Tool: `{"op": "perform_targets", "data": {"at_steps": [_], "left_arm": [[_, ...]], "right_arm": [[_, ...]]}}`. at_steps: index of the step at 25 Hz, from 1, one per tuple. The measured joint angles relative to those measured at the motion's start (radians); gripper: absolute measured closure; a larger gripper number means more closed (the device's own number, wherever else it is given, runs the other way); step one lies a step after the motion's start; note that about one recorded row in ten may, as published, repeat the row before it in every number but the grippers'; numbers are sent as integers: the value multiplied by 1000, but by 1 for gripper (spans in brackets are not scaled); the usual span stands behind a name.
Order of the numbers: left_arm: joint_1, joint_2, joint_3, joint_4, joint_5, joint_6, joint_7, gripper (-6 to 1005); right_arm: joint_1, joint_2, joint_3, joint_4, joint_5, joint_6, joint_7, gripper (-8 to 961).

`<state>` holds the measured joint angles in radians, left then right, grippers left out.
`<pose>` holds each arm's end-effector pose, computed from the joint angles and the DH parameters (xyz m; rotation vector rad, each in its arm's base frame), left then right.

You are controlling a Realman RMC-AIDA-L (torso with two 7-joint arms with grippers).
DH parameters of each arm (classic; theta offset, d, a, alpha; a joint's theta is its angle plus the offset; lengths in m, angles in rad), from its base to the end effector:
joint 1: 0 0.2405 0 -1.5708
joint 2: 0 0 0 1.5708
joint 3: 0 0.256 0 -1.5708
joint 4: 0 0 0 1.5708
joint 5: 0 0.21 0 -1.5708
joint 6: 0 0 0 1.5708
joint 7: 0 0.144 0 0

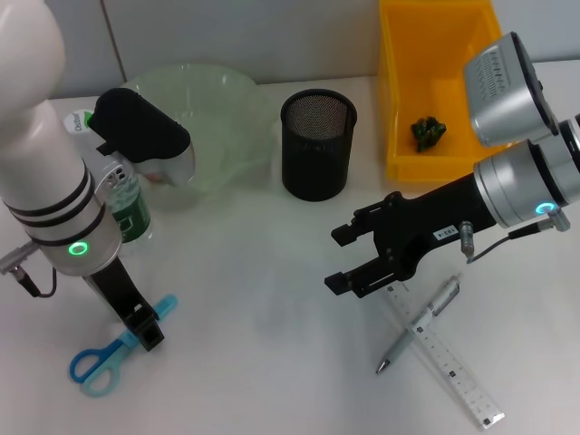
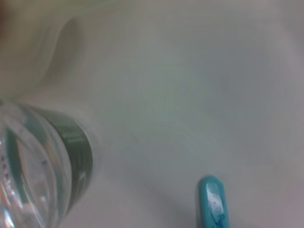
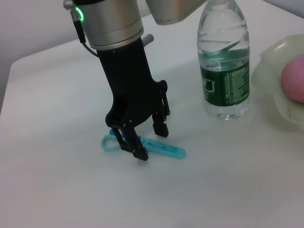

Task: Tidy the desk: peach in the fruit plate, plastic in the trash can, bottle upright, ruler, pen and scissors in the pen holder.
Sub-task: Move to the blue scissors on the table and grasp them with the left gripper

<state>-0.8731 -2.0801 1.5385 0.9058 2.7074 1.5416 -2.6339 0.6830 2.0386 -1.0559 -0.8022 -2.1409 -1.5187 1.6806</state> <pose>-0.1884 0.3647 -0.0492 -2.5709 -0.9183 1.0016 0.2075 0.3605 -0.0173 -3.0366 0.4968 0.1666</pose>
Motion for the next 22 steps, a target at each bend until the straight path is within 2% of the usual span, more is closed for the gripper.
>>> {"op": "perform_targets", "data": {"at_steps": [16, 22], "left_arm": [[-5, 0, 0, -7, 1, -4, 9, 450], [-5, 0, 0, -7, 0, -5, 9, 554]], "right_arm": [[-2, 0, 1, 0, 4, 0, 0, 181], [-2, 0, 1, 0, 4, 0, 2, 181]]}}
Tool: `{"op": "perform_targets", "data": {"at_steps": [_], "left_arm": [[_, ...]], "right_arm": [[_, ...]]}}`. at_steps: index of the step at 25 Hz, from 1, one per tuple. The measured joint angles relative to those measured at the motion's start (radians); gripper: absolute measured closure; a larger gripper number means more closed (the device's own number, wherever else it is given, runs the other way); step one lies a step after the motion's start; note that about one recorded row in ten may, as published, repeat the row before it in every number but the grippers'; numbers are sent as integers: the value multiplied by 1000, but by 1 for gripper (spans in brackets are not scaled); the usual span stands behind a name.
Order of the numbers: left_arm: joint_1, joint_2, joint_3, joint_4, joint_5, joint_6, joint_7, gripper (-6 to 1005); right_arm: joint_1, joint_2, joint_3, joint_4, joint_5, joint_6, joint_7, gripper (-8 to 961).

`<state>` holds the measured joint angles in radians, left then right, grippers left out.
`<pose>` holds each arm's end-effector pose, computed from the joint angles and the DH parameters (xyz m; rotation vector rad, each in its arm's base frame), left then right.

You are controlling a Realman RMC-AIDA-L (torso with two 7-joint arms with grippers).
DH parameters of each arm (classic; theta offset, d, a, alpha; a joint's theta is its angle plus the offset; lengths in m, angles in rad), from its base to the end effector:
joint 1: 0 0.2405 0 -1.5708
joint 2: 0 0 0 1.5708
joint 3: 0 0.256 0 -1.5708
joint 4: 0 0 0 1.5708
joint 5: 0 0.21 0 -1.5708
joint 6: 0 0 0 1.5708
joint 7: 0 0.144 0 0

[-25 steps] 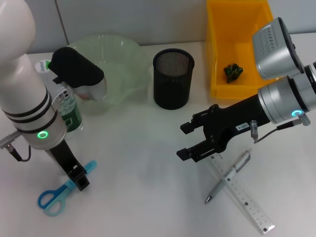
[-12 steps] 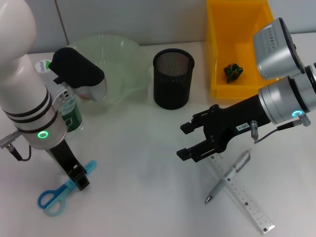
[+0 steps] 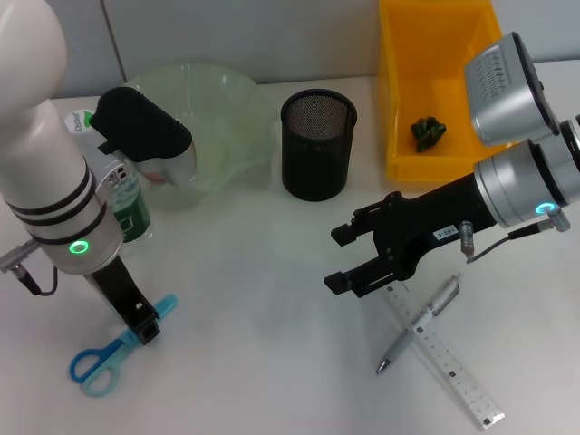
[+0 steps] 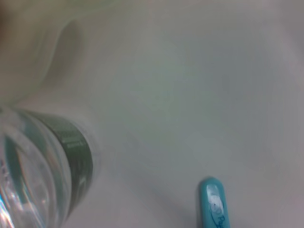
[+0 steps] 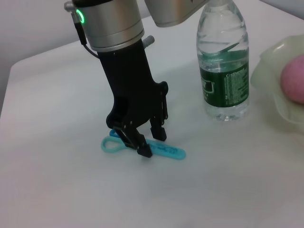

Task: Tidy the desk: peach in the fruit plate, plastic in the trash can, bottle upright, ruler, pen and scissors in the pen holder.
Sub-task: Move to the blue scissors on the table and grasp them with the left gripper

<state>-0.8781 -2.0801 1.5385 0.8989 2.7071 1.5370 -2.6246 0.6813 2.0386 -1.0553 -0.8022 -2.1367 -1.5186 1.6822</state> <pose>-0.1880 0.3656 -0.0498 -2.5769 -0.9048 1.0036 0.2075 0.3604 -0.0172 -3.0346 0.5022 0.1736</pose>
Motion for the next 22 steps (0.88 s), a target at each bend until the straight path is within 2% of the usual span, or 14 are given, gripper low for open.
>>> {"op": "perform_targets", "data": {"at_steps": [4, 22], "left_arm": [[0, 0, 0, 0, -1, 0, 0, 631], [1, 0, 0, 0, -1, 0, 1, 635]], "right_arm": [[1, 0, 0, 0, 0, 0, 1, 181], [3, 0, 0, 0, 0, 0, 5, 181]]}}
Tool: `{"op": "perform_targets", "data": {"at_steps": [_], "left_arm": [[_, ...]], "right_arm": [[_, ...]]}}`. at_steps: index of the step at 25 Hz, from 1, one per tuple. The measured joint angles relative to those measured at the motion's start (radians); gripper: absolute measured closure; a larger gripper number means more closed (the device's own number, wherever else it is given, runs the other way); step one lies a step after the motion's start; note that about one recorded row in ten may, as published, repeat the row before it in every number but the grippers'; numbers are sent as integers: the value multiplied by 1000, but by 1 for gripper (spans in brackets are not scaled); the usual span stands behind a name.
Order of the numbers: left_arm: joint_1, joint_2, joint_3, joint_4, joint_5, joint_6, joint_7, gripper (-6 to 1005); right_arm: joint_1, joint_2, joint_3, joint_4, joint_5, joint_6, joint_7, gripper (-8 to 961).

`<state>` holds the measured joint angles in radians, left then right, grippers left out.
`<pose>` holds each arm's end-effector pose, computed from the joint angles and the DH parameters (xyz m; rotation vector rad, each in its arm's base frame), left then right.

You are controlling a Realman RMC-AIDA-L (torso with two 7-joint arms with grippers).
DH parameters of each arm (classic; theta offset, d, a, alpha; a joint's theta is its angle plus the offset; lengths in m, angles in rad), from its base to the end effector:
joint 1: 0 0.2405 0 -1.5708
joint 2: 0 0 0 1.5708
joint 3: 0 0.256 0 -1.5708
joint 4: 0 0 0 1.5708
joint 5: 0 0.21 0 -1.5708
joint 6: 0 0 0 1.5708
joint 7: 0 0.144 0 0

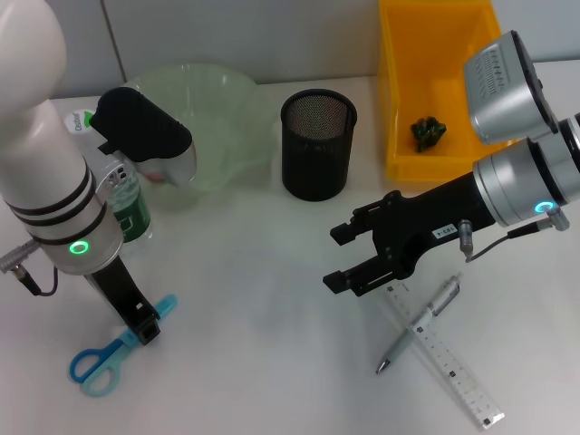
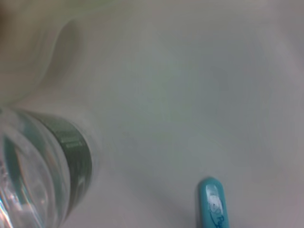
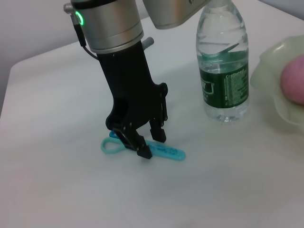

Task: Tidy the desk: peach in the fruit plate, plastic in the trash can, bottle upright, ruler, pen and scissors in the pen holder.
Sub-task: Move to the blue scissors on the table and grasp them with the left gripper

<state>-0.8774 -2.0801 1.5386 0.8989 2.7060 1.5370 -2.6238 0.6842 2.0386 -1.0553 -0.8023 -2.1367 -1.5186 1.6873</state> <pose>-0.1881 0.3654 -0.0499 -2.5782 -0.9053 1.0031 0.2064 0.3610 -0.0171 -3.0344 0.5055 0.1740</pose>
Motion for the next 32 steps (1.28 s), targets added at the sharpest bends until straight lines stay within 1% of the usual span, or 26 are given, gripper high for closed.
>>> {"op": "perform_targets", "data": {"at_steps": [20, 26, 32], "left_arm": [[3, 0, 3, 0, 0, -4, -3, 648], [3, 0, 2, -1, 3, -6, -8, 757], [3, 0, 1, -1, 2, -2, -8, 780]], "right_arm": [[-1, 0, 0, 0, 0, 0, 2, 182], [-2, 0, 1, 0, 0, 0, 3, 182], [-2, 0, 3, 0, 0, 0, 4, 182]]}}
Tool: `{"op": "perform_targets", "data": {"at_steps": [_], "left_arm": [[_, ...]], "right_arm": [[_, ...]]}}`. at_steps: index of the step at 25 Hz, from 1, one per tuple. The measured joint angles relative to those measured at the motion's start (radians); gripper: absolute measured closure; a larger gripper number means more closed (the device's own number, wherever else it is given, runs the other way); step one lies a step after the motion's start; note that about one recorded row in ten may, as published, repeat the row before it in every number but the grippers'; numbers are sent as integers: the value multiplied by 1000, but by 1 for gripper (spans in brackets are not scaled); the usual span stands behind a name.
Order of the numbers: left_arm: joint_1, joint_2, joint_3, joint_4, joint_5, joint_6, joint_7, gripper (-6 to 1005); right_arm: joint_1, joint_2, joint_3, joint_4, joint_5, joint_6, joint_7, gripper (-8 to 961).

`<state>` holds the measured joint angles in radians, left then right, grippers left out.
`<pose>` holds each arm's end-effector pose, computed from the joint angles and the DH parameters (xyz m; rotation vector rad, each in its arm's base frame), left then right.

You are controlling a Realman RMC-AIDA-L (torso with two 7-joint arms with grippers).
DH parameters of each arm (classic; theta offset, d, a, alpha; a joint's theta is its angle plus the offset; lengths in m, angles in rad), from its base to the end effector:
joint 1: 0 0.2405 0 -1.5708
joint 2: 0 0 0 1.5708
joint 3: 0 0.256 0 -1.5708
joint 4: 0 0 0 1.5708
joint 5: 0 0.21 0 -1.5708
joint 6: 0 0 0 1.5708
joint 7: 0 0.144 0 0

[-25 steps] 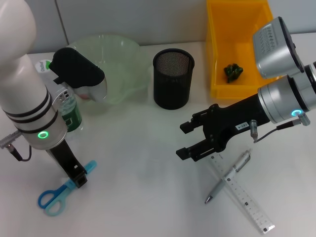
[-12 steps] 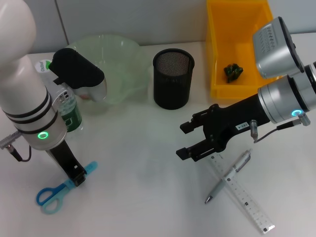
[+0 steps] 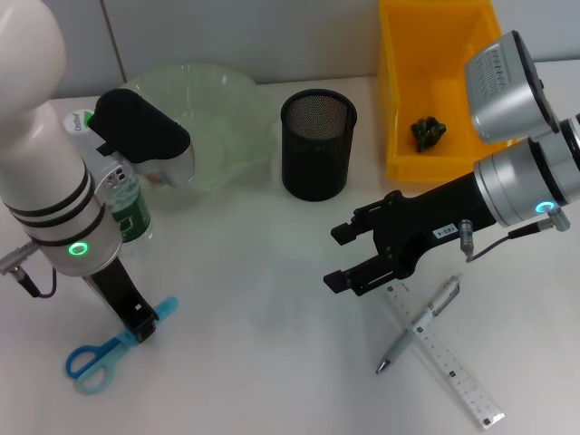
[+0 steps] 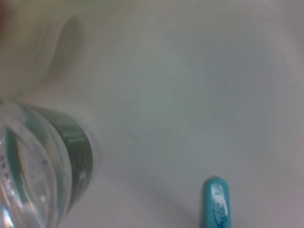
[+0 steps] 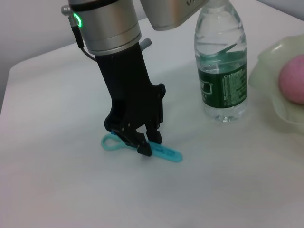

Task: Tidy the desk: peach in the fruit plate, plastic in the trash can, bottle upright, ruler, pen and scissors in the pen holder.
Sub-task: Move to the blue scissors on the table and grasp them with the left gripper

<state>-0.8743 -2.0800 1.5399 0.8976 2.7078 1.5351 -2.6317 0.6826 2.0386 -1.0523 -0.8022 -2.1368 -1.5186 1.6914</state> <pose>-0.1897 0.3649 -0.0499 -2.5700 -0.9170 1.0039 0.2071 0.3609 -0.0168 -3.0309 0.5160 0.1769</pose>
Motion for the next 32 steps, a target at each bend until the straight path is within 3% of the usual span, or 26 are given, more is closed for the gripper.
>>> {"op": "perform_targets", "data": {"at_steps": [32], "left_arm": [[-3, 2, -22, 4, -2, 8, 11, 707]], "right_arm": [[2, 0, 0, 0, 2, 0, 5, 182]]}}
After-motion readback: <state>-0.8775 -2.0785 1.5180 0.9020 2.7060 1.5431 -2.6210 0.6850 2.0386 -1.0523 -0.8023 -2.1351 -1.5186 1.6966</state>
